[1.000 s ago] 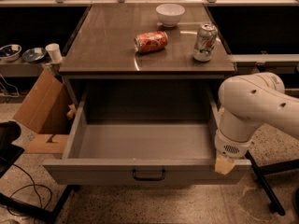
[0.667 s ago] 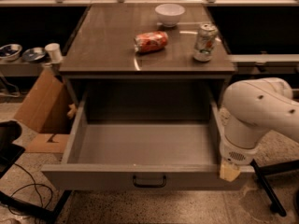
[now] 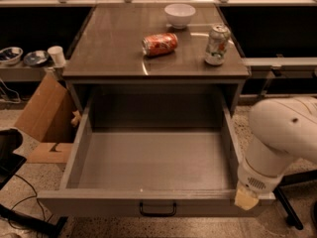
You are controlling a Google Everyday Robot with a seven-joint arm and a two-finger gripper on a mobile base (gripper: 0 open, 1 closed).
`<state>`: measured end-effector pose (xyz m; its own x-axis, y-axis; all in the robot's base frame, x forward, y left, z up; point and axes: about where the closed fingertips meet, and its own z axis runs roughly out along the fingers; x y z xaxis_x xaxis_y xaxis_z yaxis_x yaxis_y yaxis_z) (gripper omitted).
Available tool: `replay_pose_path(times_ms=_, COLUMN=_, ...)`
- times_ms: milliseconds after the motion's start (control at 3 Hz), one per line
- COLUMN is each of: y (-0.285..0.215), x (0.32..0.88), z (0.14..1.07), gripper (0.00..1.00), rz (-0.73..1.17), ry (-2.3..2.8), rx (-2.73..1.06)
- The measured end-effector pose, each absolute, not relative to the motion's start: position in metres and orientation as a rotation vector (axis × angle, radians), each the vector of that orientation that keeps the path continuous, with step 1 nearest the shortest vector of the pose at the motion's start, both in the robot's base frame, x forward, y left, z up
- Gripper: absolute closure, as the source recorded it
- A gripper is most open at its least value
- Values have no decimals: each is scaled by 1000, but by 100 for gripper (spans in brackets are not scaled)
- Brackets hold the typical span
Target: Open top drawer
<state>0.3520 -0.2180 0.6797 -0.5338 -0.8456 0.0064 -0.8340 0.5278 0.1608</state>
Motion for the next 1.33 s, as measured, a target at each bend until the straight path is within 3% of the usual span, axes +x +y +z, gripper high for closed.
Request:
replay_pose_path(times_ms=333, y=-221, x=335, z=678, gripper=100, rz=-222, ry=-2688, rx=1422)
replay_pose_path(times_ms=667, y=-221, x=335, z=678, gripper=82, rz=-222, ry=-2688, rx=1422)
replay_pose_path(times_ms=1333, y=-221, x=335, z=678, gripper=36, rz=-222, ry=-2688, rx=1422)
